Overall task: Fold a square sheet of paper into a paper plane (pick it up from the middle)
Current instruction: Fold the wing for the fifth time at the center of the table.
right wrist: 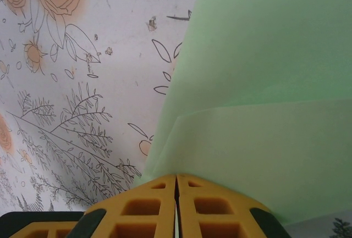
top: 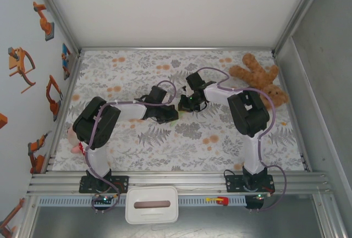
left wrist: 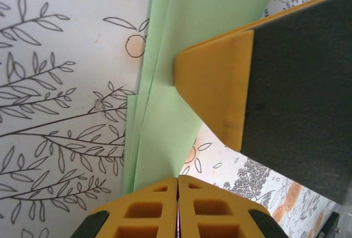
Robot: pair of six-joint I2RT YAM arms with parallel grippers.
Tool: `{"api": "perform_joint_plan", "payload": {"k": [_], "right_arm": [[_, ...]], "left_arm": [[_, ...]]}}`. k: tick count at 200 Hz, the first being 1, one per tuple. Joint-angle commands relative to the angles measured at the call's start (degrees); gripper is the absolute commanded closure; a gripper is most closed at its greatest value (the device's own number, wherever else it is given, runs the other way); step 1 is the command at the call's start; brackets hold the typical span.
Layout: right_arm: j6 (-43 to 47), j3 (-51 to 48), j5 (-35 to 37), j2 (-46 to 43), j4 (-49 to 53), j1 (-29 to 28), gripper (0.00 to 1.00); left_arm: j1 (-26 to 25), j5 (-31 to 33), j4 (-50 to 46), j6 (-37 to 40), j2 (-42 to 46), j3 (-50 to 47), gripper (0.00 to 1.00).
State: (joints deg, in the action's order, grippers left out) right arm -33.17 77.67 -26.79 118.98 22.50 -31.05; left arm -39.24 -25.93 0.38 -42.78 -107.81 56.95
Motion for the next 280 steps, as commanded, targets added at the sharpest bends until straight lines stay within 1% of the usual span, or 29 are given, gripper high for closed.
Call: {"api": "perform_joint_plan", "payload": {"k": [1, 74, 105, 146, 184, 208, 227, 244, 265, 280], "right_arm": [[-0.4, -0.4, 5.1, 4.2, 4.0, 0.0, 0.91], [0.9, 0.7, 8.8, 7.3, 9.0, 0.0, 0.92], [1.0, 0.9, 9.5, 8.2, 9.9, 0.0, 0.92], [0.9, 1.1, 9.6, 8.7, 10.1, 0.0, 0.92], [0.8, 1.0, 9.4, 8.5, 10.2, 0.0, 0.92], [0.7, 0.6, 9.0, 8.0, 10.1, 0.0, 0.92], [-0.1, -0.2, 7.7, 6.7, 9.0, -0.1, 0.93], [-1.6, -1.3, 5.4, 5.2, 7.1, -0.3, 0.93], [-3.1, -2.2, 3.1, 3.2, 4.7, -0.4, 0.93], [-3.6, -2.1, 3.0, 2.0, 4.1, -0.4, 0.93]], "left_arm": [[0.0, 0.4, -2.9, 1.2, -1.1, 0.8, 0.91], [-0.1, 0.4, -2.5, 2.3, 0.4, -4.6, 0.93], [-0.6, 1.1, -4.2, 4.0, 2.0, -6.2, 0.93], [-2.2, 2.9, -9.0, 6.6, 5.8, -7.7, 0.94], [-4.9, 8.4, -17.2, 9.7, 9.1, -7.8, 0.93], [-5.3, 10.5, -19.2, 10.3, 11.7, -6.4, 0.93], [-4.9, 10.9, -17.1, 9.6, 14.6, -5.0, 0.93], [-4.2, 10.3, -11.8, 7.8, 15.8, -4.4, 0.93], [-2.7, 9.4, -6.4, 4.5, 13.3, -3.2, 0.93], [-1.4, 8.0, -3.1, 1.9, 10.1, -2.1, 0.95]]}}
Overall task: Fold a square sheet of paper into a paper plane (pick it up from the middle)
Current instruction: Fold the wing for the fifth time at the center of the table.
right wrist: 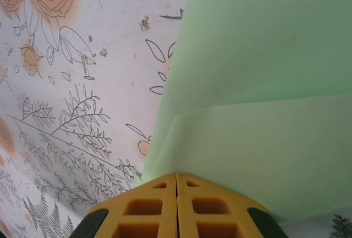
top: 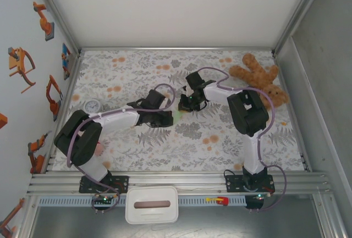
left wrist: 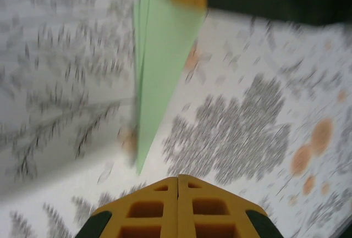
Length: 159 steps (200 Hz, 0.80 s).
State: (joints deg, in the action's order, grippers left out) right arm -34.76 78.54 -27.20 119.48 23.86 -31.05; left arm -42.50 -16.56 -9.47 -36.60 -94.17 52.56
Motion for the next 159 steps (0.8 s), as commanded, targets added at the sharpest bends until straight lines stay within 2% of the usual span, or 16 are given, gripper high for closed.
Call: {"api": "perform_joint_plan", "payload": {"k": [1, 50, 108, 159], "right_arm": [[-2.1, -2.9, 3.4, 1.4, 2.8, -0.4, 0.93], [-3.2, -1.3, 2.0, 0.7, 1.4, 0.5, 0.93], [-3.4, -0.8, -0.4, -1.9, -2.1, 1.7, 0.92], [2.7, -1.6, 2.9, -5.6, -2.6, 4.2, 0.88]], "left_arm": [[2.0, -1.4, 6.9, -4.5, -3.7, 2.3, 0.95], [3.3, -5.8, 12.4, -7.7, -11.6, 5.8, 0.96], [3.9, -5.0, 10.9, -8.8, -14.7, 5.0, 0.98], [4.0, -2.7, 8.4, -8.5, -14.3, 2.9, 0.99]]}}
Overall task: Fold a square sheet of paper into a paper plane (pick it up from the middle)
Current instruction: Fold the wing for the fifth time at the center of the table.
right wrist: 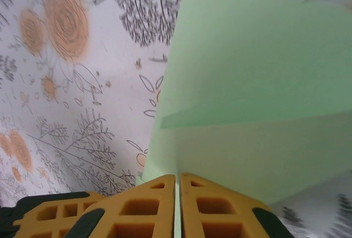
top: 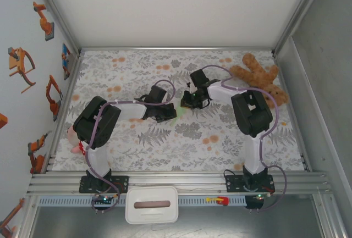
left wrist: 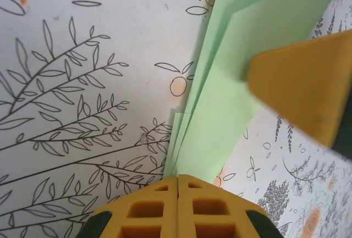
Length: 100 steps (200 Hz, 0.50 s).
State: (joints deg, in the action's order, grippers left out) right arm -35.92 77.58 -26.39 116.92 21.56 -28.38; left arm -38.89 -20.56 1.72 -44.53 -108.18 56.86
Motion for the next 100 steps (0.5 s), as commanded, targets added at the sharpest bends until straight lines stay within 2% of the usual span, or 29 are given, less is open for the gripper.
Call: {"api": "perform_joint_plan", "payload": {"k": [1, 100], "right_arm": [[4.0, -0.6, 2.1, -2.9, -0.3, 1.5, 0.88], [10.2, 6.5, 2.1, 3.4, 5.1, 2.1, 0.84]], "left_arm": [[0.4, 1.2, -2.8, -0.6, -0.3, -1.4, 0.99], [0.4, 0.6, -3.3, -0.2, -0.4, -1.1, 0.98]]}}
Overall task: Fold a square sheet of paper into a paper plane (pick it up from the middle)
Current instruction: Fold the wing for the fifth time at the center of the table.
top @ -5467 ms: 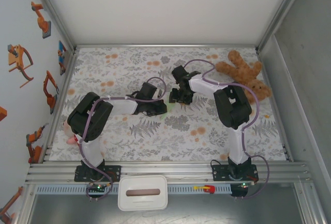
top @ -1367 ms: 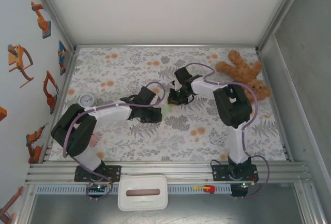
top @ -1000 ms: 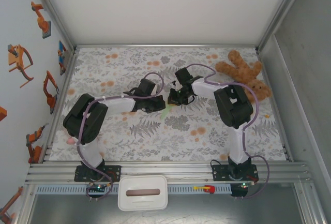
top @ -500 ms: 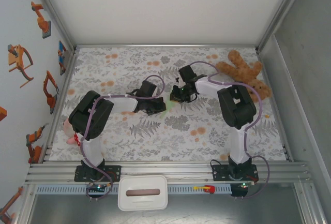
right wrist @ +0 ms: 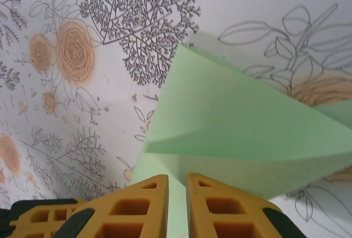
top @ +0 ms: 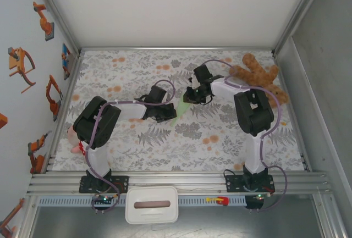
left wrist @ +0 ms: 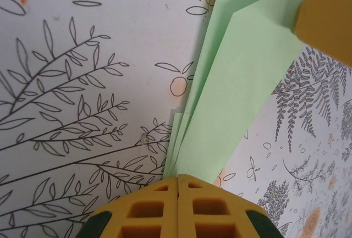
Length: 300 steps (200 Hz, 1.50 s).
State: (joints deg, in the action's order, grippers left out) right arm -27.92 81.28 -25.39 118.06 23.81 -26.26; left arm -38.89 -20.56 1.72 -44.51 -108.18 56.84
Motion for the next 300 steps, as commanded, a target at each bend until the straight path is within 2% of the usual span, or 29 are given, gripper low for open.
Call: {"api": "perform_joint_plan", "payload": {"k": [1, 71, 110, 150, 218, 249, 274, 300], "right_arm": [[2.2, 2.8, 1.1, 2.4, 2.9, 0.0, 0.84], [2.7, 5.8, 1.4, 5.8, 5.3, 0.0, 0.84], [2.5, 6.1, 2.5, 6.9, 7.0, 0.0, 0.84], [2.0, 6.1, 2.6, 7.3, 7.4, 0.0, 0.84], [-0.2, 6.9, -0.8, 5.6, 6.1, 0.0, 0.85], [-0.6, 7.5, -1.7, 3.1, 5.5, 0.1, 0.86], [-0.7, 4.1, 0.7, -1.4, 2.4, 0.9, 0.87], [-0.6, -1.1, -0.5, -3.5, -1.5, 1.1, 0.90]], "left_arm": [[0.4, 0.6, -3.4, -0.2, -0.4, -1.1, 0.99], [0.4, 0.1, -3.8, 0.1, 0.6, -0.5, 0.98], [0.5, -2.4, -2.4, 1.0, 2.2, 1.9, 0.94], [0.6, -3.6, -1.5, -0.1, -2.0, 7.8, 0.93], [0.8, -1.8, -0.6, -3.3, -8.2, 11.5, 0.96], [0.9, 1.1, -4.1, -3.6, -8.8, 11.6, 0.99], [0.8, 4.3, -6.5, -4.8, -8.7, 10.4, 1.00], [0.9, 4.6, -7.0, -5.2, -8.9, 9.8, 1.00]]}}
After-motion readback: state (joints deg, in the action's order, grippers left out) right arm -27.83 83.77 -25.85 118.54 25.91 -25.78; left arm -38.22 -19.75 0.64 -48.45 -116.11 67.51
